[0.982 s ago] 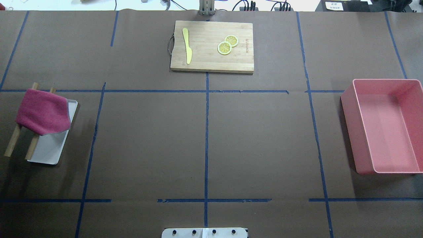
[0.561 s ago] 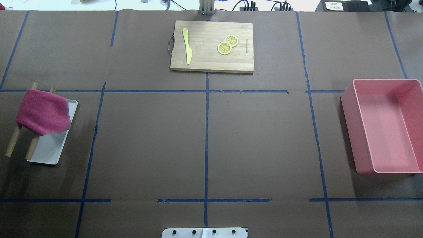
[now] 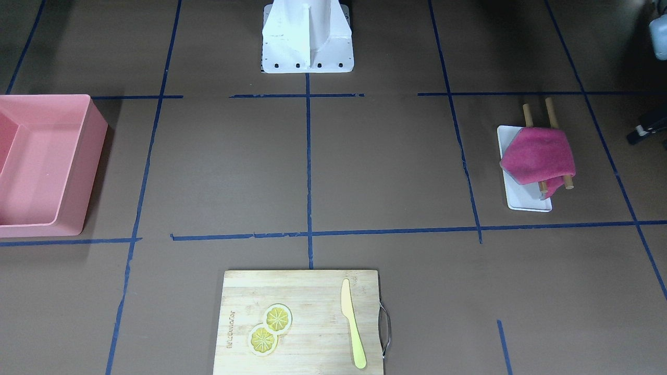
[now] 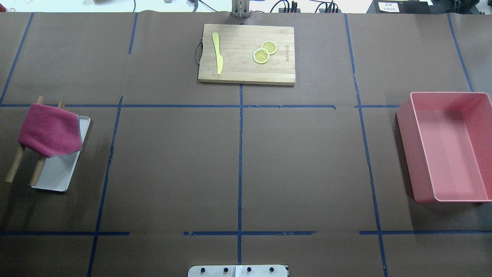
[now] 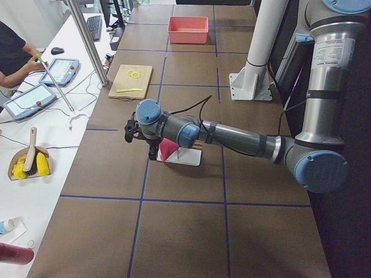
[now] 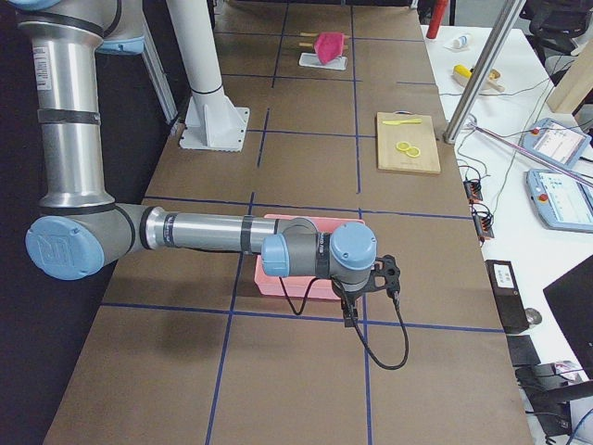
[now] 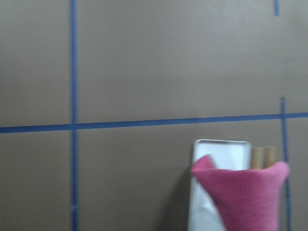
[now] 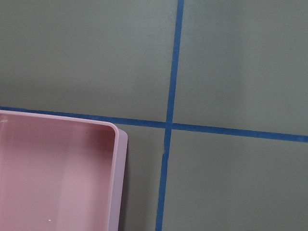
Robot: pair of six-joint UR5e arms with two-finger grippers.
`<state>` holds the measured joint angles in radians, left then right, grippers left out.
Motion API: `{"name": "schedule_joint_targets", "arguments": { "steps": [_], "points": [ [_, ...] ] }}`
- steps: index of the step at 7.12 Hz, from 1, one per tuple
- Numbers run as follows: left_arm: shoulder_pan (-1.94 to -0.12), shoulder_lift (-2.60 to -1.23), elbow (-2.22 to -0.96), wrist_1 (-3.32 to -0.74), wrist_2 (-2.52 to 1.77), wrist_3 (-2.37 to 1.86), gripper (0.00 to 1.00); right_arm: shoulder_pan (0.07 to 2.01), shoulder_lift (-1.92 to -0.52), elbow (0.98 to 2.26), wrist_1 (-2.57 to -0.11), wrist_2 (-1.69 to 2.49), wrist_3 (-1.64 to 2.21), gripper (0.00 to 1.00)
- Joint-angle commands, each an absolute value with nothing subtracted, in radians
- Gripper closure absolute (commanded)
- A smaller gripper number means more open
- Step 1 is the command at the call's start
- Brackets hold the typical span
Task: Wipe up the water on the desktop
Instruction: 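Reach the left gripper to the pink towel on the white tray and grasp it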
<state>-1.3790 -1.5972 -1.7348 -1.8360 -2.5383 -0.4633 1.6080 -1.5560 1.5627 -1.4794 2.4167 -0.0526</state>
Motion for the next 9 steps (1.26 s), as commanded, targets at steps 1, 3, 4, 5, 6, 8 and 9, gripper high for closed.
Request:
{"name": "schedule_joint_targets", "arguments": {
  "steps": [1, 3, 4, 5, 6, 8, 9],
  "points": [
    [-1.281, -1.568, -1.723, -2.030, -2.536, -0.686, 0.00, 1.597, -1.563, 1.569, -1.480, 2.422, -0.051, 0.00],
    [-1.232, -1.565, -1.700, -2.043, -2.533, -0.693, 0.03, 1.595, -1.563, 1.568, -1.480, 2.434, -0.051, 0.00],
    [-1.221, -1.568, -1.697, -2.043, -2.528, -0.695, 0.04, 1.595, -1.563, 1.568, -1.480, 2.434, -0.051, 0.00],
    [-1.209, -1.571, -1.697, -2.042, -2.514, -0.695, 0.07, 1.595, -1.563, 1.568, -1.480, 2.434, -0.051, 0.00],
    [-1.197, -1.574, -1.697, -2.042, -2.514, -0.696, 0.10, 1.595, -1.563, 1.566, -1.482, 2.434, -0.051, 0.00],
    [-1.190, -1.575, -1.694, -2.042, -2.516, -0.698, 0.27, 1.595, -1.560, 1.566, -1.480, 2.434, -0.051, 0.00],
    [-1.190, -1.575, -1.694, -2.043, -2.516, -0.699, 0.42, 1.595, -1.560, 1.566, -1.480, 2.434, -0.051, 0.00]
  ]
}}
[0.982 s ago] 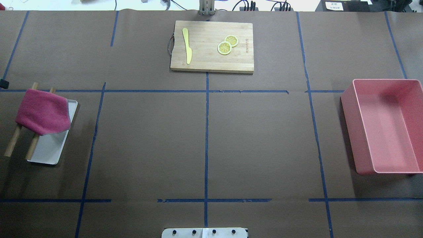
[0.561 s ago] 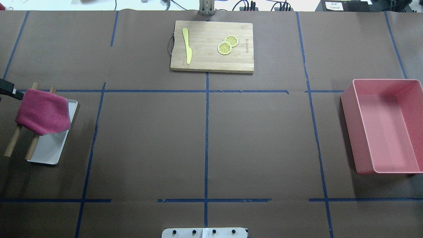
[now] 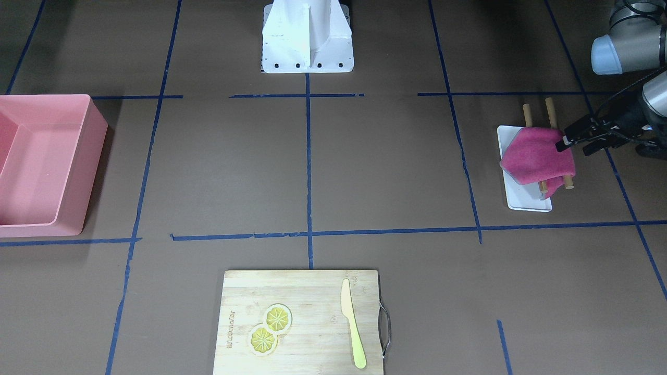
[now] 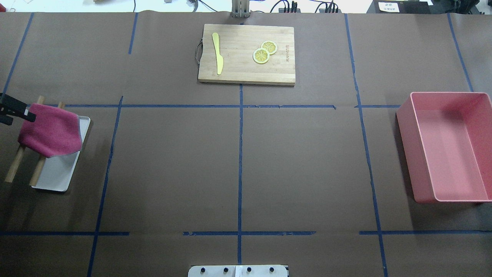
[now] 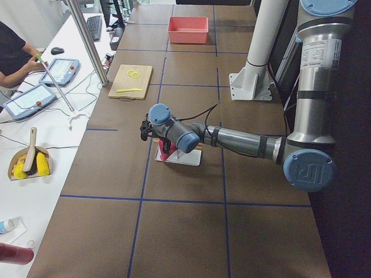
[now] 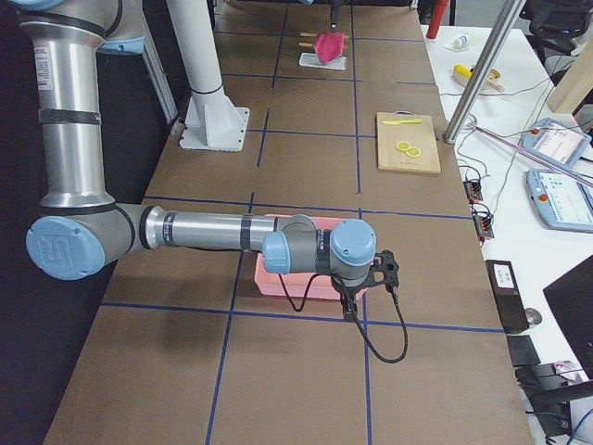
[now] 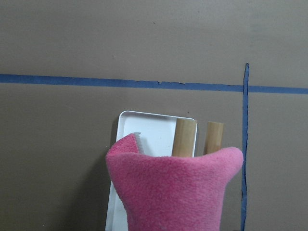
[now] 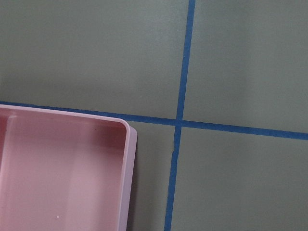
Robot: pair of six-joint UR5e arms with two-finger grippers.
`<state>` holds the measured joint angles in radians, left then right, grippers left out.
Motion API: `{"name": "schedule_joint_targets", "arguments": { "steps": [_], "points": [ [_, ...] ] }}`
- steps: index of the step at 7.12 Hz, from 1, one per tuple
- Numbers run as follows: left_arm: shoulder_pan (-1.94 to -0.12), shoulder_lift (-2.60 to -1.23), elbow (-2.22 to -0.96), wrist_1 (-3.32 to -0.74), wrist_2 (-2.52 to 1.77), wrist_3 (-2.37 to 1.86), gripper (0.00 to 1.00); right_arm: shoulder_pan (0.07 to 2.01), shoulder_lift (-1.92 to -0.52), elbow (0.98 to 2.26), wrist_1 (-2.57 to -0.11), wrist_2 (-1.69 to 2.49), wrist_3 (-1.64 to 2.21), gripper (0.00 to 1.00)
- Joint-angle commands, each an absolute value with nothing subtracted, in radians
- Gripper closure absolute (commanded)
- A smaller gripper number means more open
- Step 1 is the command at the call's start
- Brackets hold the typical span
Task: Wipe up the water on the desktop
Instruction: 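Reach the left gripper to the pink towel on the white tray and grasp it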
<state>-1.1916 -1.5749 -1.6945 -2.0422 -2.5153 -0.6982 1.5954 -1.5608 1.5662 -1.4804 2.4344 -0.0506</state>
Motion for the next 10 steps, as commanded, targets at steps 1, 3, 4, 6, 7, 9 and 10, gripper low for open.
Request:
{"name": "schedule_joint_targets", "arguments": {
  "steps": [1, 3, 4, 6, 7, 9, 10],
  "points": [
    [-1.190, -1.575, -1.694, -2.042, -2.514, -0.696, 0.56, 1.595, -1.559, 1.565, -1.480, 2.433, -0.051, 0.00],
    [-1.190, -1.575, -1.694, -2.040, -2.514, -0.698, 0.76, 1.595, -1.557, 1.565, -1.480, 2.433, -0.051, 0.00],
    [-1.190, -1.577, -1.692, -2.039, -2.513, -0.699, 0.86, 1.595, -1.555, 1.563, -1.480, 2.433, -0.051, 0.00],
    [-1.192, -1.574, -1.692, -2.037, -2.514, -0.701, 0.94, 1.595, -1.555, 1.563, -1.480, 2.433, -0.051, 0.00],
    [-1.195, -1.569, -1.693, -2.034, -2.523, -0.701, 0.98, 1.595, -1.555, 1.563, -1.480, 2.433, -0.051, 0.00],
    [-1.242, -1.572, -1.712, -2.017, -2.539, -0.701, 1.00, 1.594, -1.548, 1.572, -1.480, 2.434, -0.045, 0.00],
    [-1.294, -1.583, -1.715, -1.967, -2.625, -0.701, 1.00, 1.592, -1.531, 1.569, -1.486, 2.444, -0.038, 0.00]
  ]
}}
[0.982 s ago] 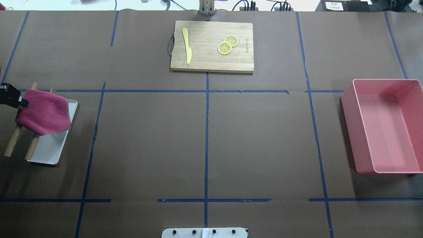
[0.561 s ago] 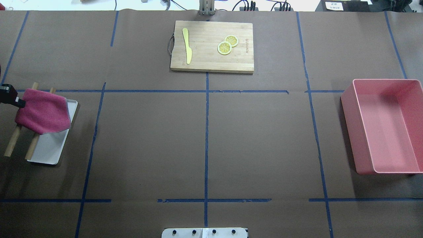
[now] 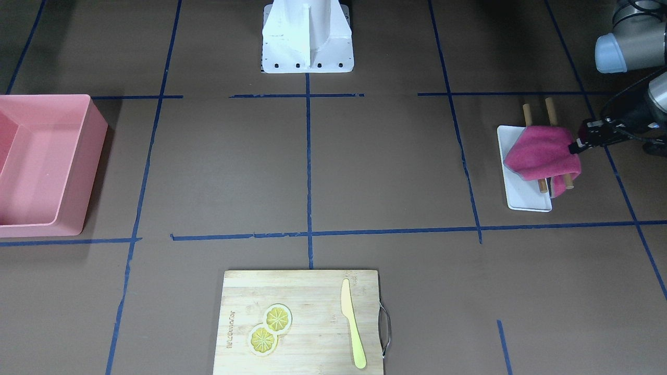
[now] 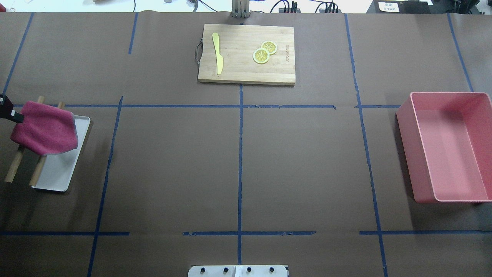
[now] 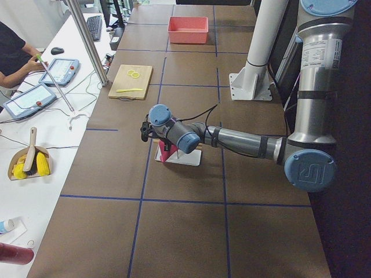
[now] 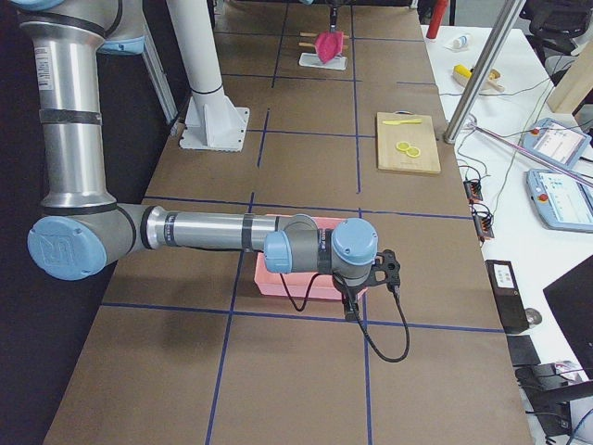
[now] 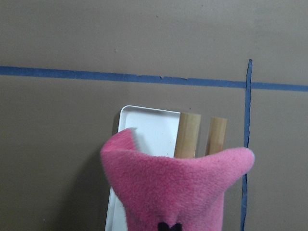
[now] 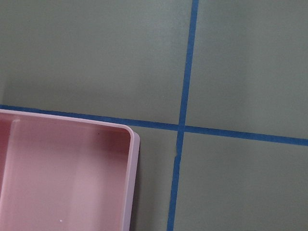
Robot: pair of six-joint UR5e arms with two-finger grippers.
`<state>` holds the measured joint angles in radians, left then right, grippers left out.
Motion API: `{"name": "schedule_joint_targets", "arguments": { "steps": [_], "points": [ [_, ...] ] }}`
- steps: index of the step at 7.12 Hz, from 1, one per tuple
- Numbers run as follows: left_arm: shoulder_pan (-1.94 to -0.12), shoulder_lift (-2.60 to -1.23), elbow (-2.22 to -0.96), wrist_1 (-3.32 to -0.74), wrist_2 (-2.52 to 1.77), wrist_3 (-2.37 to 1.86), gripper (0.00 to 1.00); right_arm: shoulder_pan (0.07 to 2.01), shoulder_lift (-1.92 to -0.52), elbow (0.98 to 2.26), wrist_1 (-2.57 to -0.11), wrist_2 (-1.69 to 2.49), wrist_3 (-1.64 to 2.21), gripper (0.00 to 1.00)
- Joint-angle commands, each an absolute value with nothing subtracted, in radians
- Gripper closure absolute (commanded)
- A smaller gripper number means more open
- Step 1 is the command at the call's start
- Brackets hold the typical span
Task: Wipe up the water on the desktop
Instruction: 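Reach the left gripper to the pink towel on the white tray and grasp it, then lift the pink towel with the left gripper while the right arm reaches toward it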
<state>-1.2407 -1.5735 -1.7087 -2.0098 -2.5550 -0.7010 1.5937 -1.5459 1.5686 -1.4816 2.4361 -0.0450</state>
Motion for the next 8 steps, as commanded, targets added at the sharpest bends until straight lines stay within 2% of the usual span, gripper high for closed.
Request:
{"name": "schedule_joint_targets", "arguments": {
  "steps": [1, 2, 4, 5, 7, 8],
  "points": [
    [-1.340, -1.607, -1.732, -1.942, -2.664, -0.701, 1.00, 1.592, -1.534, 1.565, -1.479, 2.445, -0.009, 0.00],
    [-1.365, -1.635, -1.791, -1.840, -2.671, -0.701, 1.00, 1.589, -1.534, 1.574, -1.477, 2.447, 0.001, 0.00],
    [-1.387, -1.792, -1.911, -1.513, -2.660, -0.704, 1.00, 1.502, -1.514, 1.580, -1.381, 2.444, 0.024, 0.01],
    [-1.379, -1.875, -1.917, -1.432, -2.628, -0.709, 1.00, 1.438, -1.458, 1.598, -1.352, 2.444, 0.157, 0.01],
    [-1.329, -1.942, -1.888, -1.404, -2.571, -0.754, 1.00, 1.292, -1.363, 1.731, -1.348, 2.399, 0.371, 0.01],
    [-1.257, -1.992, -1.888, -1.417, -2.565, -0.910, 1.00, 1.220, -1.333, 1.815, -1.347, 2.351, 0.441, 0.01]
  ]
}}
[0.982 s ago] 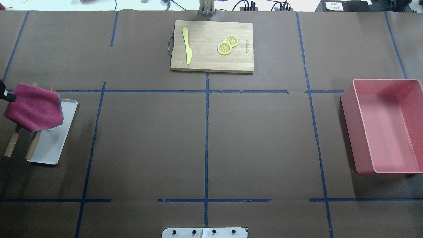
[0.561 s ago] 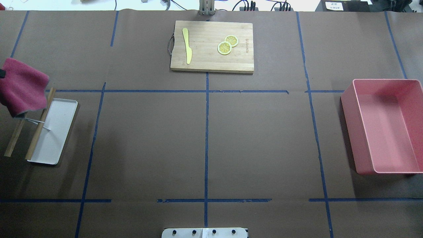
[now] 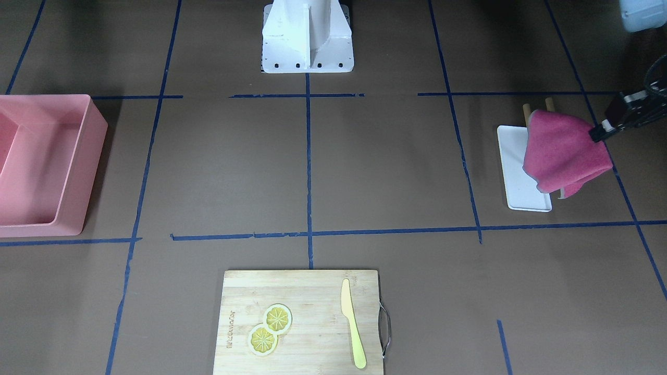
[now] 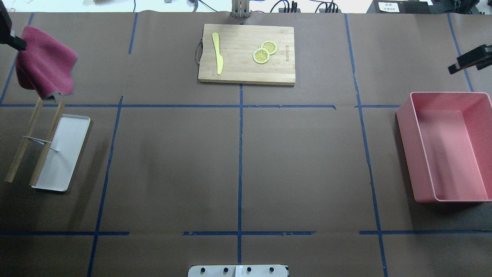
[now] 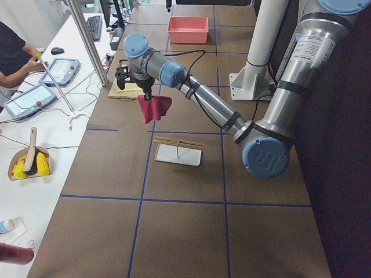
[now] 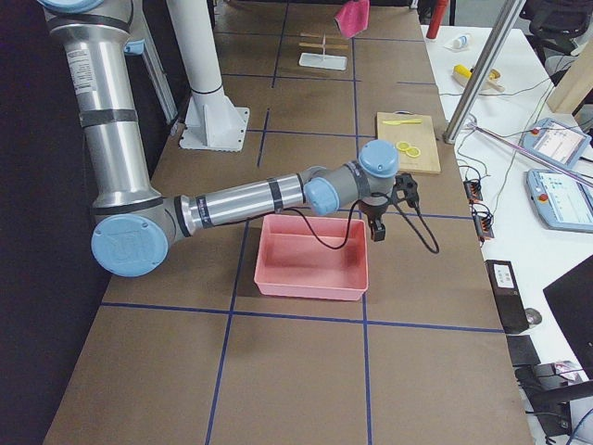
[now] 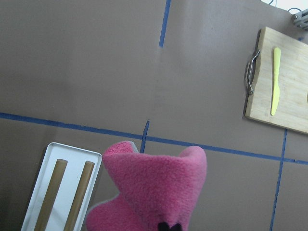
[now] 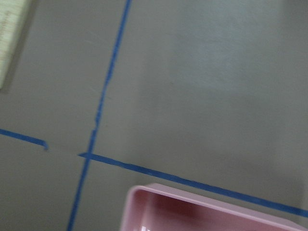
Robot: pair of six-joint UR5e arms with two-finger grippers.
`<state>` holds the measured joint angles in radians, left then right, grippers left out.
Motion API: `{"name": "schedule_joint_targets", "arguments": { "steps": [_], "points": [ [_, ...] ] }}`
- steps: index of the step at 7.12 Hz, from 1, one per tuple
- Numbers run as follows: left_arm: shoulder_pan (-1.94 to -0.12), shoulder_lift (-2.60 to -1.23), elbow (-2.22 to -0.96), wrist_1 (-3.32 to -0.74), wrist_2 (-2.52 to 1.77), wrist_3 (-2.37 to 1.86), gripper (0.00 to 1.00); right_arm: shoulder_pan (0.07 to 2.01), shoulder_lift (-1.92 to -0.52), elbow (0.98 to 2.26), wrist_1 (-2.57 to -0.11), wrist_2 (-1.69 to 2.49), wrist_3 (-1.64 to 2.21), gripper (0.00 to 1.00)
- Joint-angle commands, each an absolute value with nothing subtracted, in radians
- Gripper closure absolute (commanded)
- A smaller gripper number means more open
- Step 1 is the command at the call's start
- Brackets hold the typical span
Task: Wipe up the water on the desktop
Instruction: 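Lift the pink towel with the left gripper while the right arm reaches toward it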
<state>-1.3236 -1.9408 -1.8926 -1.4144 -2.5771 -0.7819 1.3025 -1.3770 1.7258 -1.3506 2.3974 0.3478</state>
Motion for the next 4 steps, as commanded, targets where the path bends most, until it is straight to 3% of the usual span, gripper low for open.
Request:
{"name": "schedule_joint_targets", "arguments": {
  "steps": [1, 4],
  "points": [
    [-1.214, -2.050, -1.885, -1.425, -2.539, -1.057, 1.00, 1.138, -1.262, 1.860, -1.297, 2.286, 0.515, 0.01],
    [-1.123, -2.072, -1.810, -1.752, -2.470, -1.407, 1.00, 0.784, -1.175, 1.868, -0.978, 1.902, 0.867, 0.01]
  ]
}}
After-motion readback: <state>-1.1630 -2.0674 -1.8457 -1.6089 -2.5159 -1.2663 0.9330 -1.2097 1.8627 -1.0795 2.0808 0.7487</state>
